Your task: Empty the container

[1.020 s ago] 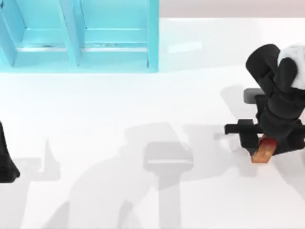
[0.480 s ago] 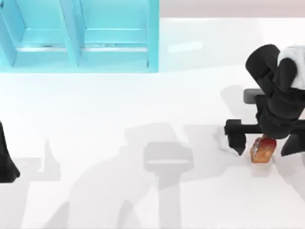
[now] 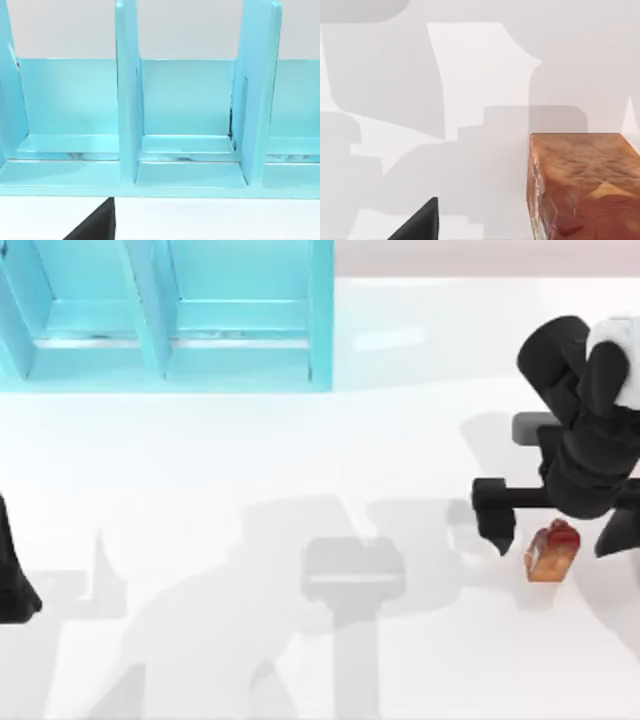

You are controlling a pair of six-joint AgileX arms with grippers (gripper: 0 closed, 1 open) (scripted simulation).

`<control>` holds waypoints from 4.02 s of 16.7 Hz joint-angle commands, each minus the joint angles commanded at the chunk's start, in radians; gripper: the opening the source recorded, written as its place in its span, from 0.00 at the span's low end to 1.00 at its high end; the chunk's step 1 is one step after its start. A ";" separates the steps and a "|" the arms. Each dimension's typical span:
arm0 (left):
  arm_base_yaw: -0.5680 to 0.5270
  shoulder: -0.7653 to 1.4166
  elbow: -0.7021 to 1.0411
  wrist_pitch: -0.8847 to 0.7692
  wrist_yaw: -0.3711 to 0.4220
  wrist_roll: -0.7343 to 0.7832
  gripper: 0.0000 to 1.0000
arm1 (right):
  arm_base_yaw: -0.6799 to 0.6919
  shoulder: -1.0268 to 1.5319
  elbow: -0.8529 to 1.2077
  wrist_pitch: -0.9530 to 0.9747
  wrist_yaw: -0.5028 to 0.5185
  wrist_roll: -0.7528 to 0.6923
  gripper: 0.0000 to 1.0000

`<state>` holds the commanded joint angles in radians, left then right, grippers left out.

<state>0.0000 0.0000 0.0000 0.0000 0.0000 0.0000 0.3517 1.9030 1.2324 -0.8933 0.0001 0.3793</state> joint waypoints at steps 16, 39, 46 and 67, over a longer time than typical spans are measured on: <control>0.000 0.000 0.000 0.000 0.000 0.000 1.00 | -0.014 -0.067 0.163 -0.251 0.003 -0.015 1.00; 0.000 0.000 0.000 0.000 0.000 0.000 1.00 | -0.838 0.164 0.655 -0.501 0.002 -0.847 1.00; 0.000 0.000 0.000 0.000 0.000 0.000 1.00 | -0.827 0.188 0.403 -0.222 0.000 -0.839 1.00; 0.000 0.000 0.000 0.000 0.000 0.000 1.00 | -0.837 0.198 0.351 -0.162 0.002 -0.845 0.00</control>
<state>0.0000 0.0000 0.0000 0.0000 0.0000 0.0000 -0.4854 2.1011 1.5830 -1.0555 0.0020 -0.4661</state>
